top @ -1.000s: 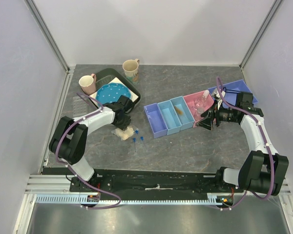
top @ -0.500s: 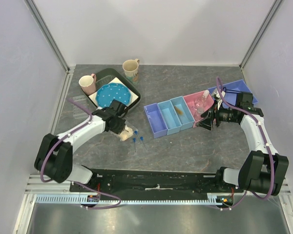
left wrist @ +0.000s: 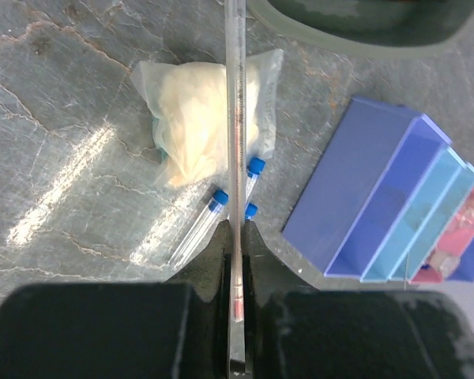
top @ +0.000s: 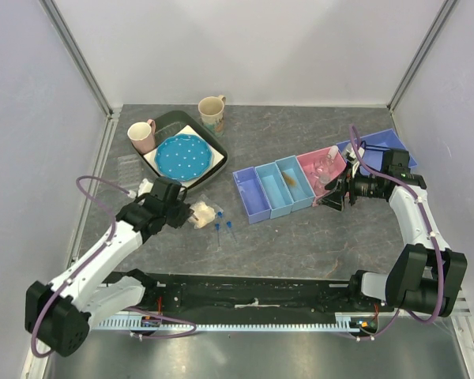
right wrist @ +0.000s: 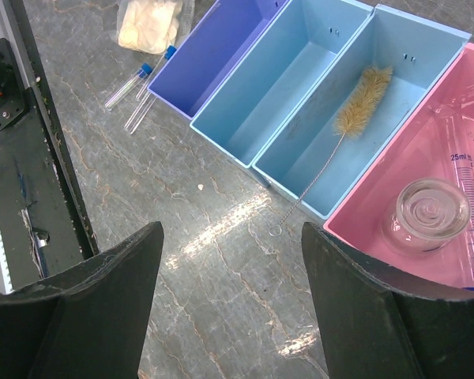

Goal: Organize the chemistry lab equipment

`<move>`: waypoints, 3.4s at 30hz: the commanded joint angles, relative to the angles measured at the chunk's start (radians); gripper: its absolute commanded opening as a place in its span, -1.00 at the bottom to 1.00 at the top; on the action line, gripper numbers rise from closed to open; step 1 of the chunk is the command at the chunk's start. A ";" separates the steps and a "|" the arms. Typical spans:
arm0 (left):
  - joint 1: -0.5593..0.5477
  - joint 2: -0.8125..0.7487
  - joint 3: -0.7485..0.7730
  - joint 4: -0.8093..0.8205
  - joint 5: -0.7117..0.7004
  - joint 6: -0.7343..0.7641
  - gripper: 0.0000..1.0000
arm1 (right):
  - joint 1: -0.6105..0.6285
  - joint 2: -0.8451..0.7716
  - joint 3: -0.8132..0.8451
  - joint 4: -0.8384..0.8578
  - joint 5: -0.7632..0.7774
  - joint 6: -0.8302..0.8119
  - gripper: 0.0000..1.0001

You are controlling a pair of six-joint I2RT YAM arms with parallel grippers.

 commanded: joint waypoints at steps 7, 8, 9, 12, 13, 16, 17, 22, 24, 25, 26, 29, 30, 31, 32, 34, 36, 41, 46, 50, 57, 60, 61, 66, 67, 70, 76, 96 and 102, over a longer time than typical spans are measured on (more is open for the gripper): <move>-0.005 -0.147 0.015 0.159 0.284 0.409 -0.96 | -0.002 -0.006 0.044 0.008 -0.031 -0.033 0.57; -0.013 -0.130 0.019 0.228 0.324 0.473 -0.97 | -0.002 -0.006 0.044 0.009 -0.031 -0.034 0.57; -0.016 -0.121 0.022 0.274 0.365 0.495 -0.97 | -0.002 -0.006 0.042 0.008 -0.031 -0.034 0.57; -0.036 -0.043 0.037 0.415 0.511 0.518 -0.96 | -0.002 -0.011 0.044 0.008 -0.025 -0.034 0.57; -0.051 -0.014 0.051 0.434 0.542 0.515 -0.97 | -0.002 -0.014 0.044 0.008 -0.025 -0.036 0.57; -0.146 0.121 0.126 0.489 0.551 0.511 -0.97 | -0.002 -0.020 0.044 0.008 -0.017 -0.039 0.57; -0.192 0.162 0.144 0.507 0.551 0.494 -0.96 | -0.002 -0.023 0.044 0.009 -0.017 -0.039 0.57; -0.271 0.374 0.227 0.633 0.545 0.403 -0.97 | -0.002 -0.032 0.041 0.006 -0.011 -0.041 0.57; -0.288 0.420 0.250 0.664 0.534 0.353 -0.97 | -0.002 -0.034 0.042 0.006 -0.010 -0.042 0.56; -0.294 0.458 0.258 0.699 0.522 0.321 -0.96 | -0.002 -0.035 0.042 0.008 -0.008 -0.042 0.57; -0.295 0.479 0.266 0.704 0.515 0.305 -0.97 | -0.002 -0.038 0.042 0.006 -0.008 -0.042 0.57; -0.306 0.531 0.295 0.711 0.470 0.245 -0.96 | -0.002 -0.043 0.042 0.008 -0.008 -0.045 0.57; -0.309 0.539 0.296 0.711 0.455 0.227 -0.97 | -0.002 -0.046 0.041 0.008 -0.008 -0.045 0.57; -0.314 0.554 0.298 0.711 0.429 0.199 -0.97 | -0.002 -0.046 0.042 0.005 -0.005 -0.045 0.57; -0.315 0.560 0.301 0.704 0.418 0.187 -0.97 | -0.002 -0.049 0.044 0.006 -0.005 -0.047 0.57; -0.323 0.575 0.304 0.681 0.384 0.134 -0.96 | -0.002 -0.051 0.042 0.005 -0.004 -0.047 0.57; -0.326 0.597 0.313 0.634 0.361 0.103 -0.97 | -0.002 -0.051 0.042 0.006 -0.007 -0.047 0.56; -0.331 0.661 0.362 0.593 0.366 0.063 -0.96 | -0.002 -0.054 0.042 0.003 -0.005 -0.051 0.57; -0.329 0.729 0.401 0.621 0.373 0.063 -0.84 | -0.002 -0.057 0.045 0.003 -0.002 -0.053 0.57; -0.331 0.753 0.389 0.713 0.393 0.089 -0.58 | -0.002 -0.058 0.047 0.000 -0.001 -0.054 0.57; -0.326 0.695 0.302 0.862 0.363 0.132 -0.10 | -0.002 -0.060 0.047 -0.002 0.003 -0.057 0.57; -0.326 0.640 0.272 0.882 0.355 0.171 -0.08 | -0.002 -0.060 0.047 -0.002 0.001 -0.059 0.56; -0.325 0.620 0.260 0.885 0.350 0.197 -0.07 | -0.002 -0.060 0.047 -0.002 0.003 -0.059 0.56; -0.320 0.427 0.172 0.862 0.298 0.334 -0.01 | -0.002 -0.060 0.047 -0.005 0.001 -0.060 0.57; -0.320 0.393 0.160 0.839 0.277 0.390 0.02 | -0.002 -0.058 0.045 -0.005 0.001 -0.062 0.57; -0.320 0.232 0.102 0.715 0.153 0.486 0.14 | -0.002 -0.060 0.045 -0.005 0.003 -0.064 0.57; -0.297 -0.077 -0.097 0.459 -0.070 0.495 0.57 | -0.002 -0.054 0.041 -0.003 0.000 -0.067 0.57; -0.045 0.009 -0.270 0.396 0.022 0.322 0.67 | -0.002 -0.023 0.041 -0.003 0.004 -0.067 0.57; -0.021 0.184 -0.187 0.346 0.027 0.302 0.13 | -0.002 -0.021 0.041 -0.003 0.007 -0.068 0.57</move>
